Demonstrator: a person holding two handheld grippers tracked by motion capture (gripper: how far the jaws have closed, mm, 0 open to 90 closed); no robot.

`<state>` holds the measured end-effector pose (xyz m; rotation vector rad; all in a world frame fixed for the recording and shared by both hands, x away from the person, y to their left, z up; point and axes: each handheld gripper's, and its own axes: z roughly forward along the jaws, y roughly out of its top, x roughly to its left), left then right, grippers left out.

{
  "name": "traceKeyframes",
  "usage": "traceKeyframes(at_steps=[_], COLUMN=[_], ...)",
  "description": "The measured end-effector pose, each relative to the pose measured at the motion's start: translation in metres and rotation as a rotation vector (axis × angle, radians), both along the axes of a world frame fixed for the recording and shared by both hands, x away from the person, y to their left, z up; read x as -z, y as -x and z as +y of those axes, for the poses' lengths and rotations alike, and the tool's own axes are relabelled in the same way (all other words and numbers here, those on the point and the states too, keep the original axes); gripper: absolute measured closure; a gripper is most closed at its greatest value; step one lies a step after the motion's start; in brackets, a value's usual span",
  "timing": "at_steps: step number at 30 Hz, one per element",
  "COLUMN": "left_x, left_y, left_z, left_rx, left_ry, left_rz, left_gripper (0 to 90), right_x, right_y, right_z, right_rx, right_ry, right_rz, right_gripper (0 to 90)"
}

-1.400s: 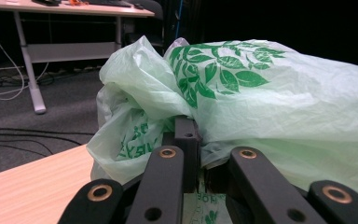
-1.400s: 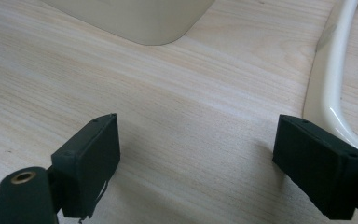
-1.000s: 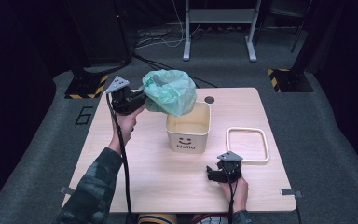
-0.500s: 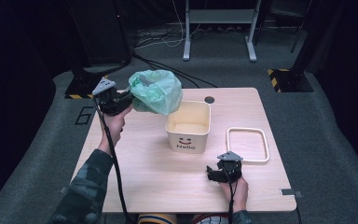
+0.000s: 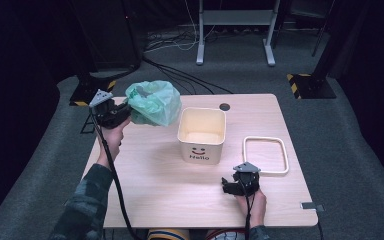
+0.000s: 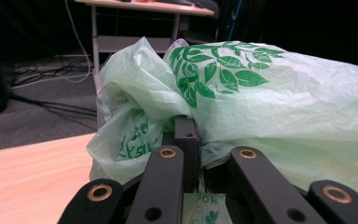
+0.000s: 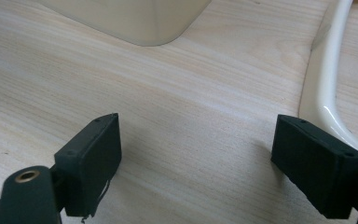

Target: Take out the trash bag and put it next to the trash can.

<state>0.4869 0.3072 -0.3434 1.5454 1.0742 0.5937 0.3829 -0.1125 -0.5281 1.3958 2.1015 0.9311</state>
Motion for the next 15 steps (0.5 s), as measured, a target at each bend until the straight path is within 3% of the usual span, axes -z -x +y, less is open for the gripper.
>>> traceKeyframes(at_steps=[4,15], left_x=[0.010,0.043], left_y=[-0.002,-0.011], left_z=[0.002,0.005], left_rx=[-0.007,-0.032], left_ry=[-0.037,-0.072], left_rz=[0.024,0.089], left_gripper=[86.1,86.1], right_x=[0.000,0.000], right_y=[0.000,0.000], right_z=[0.000,0.000], right_rx=[-0.002,-0.003], right_ry=[-0.001,-0.001], right_rz=[-0.003,-0.001], right_gripper=[15.8,15.9])
